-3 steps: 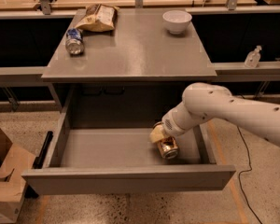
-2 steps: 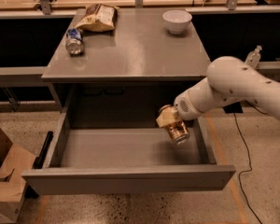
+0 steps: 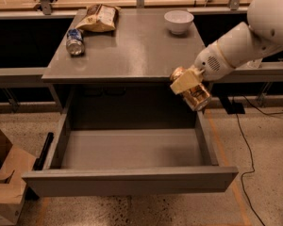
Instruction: Pick orange can from top drawer and place on counter
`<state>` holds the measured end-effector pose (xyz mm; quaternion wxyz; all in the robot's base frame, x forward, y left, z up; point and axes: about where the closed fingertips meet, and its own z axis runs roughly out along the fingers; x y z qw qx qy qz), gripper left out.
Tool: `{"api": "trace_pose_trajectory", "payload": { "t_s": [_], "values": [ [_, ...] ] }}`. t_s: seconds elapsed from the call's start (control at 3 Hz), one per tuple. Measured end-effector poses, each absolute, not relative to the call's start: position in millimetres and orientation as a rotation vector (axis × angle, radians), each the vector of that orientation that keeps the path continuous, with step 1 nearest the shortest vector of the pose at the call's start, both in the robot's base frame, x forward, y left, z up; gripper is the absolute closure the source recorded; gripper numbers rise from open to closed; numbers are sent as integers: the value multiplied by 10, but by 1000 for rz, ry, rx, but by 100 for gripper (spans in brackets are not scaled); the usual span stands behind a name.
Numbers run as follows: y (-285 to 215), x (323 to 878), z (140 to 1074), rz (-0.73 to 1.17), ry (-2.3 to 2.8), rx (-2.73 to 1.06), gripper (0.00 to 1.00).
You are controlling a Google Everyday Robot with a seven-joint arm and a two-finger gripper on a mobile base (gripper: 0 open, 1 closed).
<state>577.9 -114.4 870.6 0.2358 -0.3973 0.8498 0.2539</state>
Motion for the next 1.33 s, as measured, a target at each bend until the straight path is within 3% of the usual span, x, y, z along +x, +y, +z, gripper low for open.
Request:
{"api": "trace_pose_trajectory", "payload": {
  "t_s": [0.67,1.33],
  "values": [
    [-1180,5763,8913,712,2293,-1092,100],
    [-1109,6216,9346,618,2158,-1056,100]
  ]
}}
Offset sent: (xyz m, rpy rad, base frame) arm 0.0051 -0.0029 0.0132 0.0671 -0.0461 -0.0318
